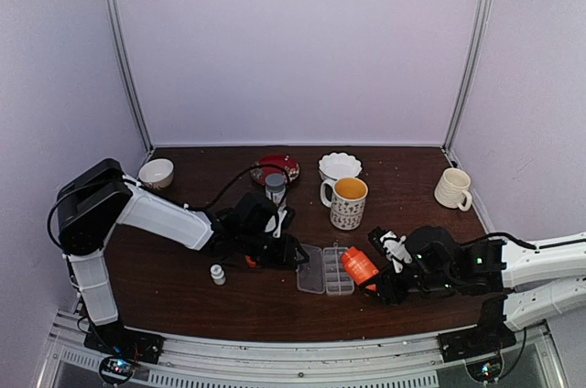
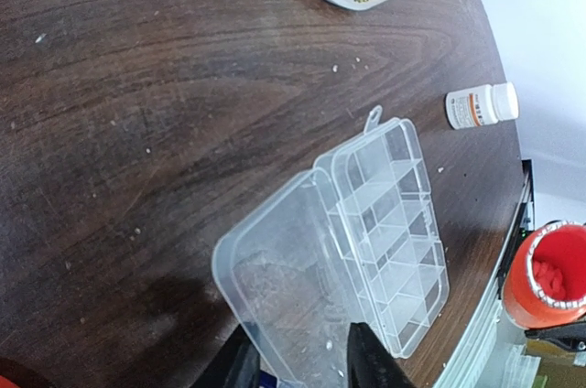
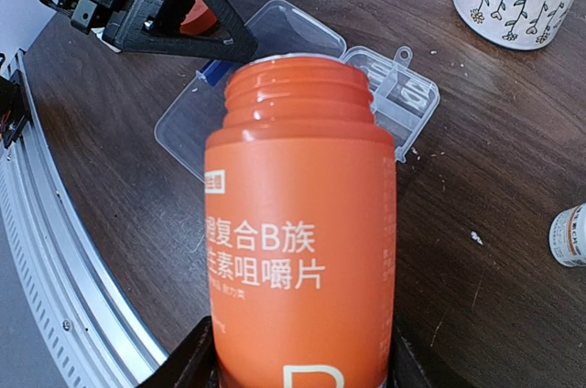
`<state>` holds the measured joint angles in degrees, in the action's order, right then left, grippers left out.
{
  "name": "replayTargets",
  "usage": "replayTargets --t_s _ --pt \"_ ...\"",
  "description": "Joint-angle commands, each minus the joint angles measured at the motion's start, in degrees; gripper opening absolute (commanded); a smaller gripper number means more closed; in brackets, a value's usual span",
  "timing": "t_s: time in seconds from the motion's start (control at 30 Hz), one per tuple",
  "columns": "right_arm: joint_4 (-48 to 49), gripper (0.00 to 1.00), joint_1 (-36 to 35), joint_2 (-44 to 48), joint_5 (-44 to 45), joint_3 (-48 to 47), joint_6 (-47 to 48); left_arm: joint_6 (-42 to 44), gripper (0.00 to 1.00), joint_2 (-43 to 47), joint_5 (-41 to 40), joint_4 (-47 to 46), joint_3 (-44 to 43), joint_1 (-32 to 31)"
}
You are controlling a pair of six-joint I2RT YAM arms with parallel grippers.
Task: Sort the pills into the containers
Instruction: Pour the pill into the compartment of the pill container.
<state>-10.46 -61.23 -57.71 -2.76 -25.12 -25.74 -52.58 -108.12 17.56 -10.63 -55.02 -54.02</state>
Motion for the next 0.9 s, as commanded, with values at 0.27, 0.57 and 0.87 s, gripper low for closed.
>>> replayTargets --t_s 0.27,0.57,0.87 --pt "1.44 0.0 0.4 -0.83 -0.94 -0.47 0.07 2.55 0.12 -0.5 0.0 3.14 -3.54 -0.2" --pt "0.19 0.0 0.41 -4.21 -3.46 -1.69 -0.48 6.91 0.14 2.5 -0.45 12.29 -4.09 -0.18" --pt "-1.52 0.0 0.41 -7.21 -6.15 -3.63 -0.27 7.78 0.2 3.35 0.06 17.55 -4.62 -0.2"
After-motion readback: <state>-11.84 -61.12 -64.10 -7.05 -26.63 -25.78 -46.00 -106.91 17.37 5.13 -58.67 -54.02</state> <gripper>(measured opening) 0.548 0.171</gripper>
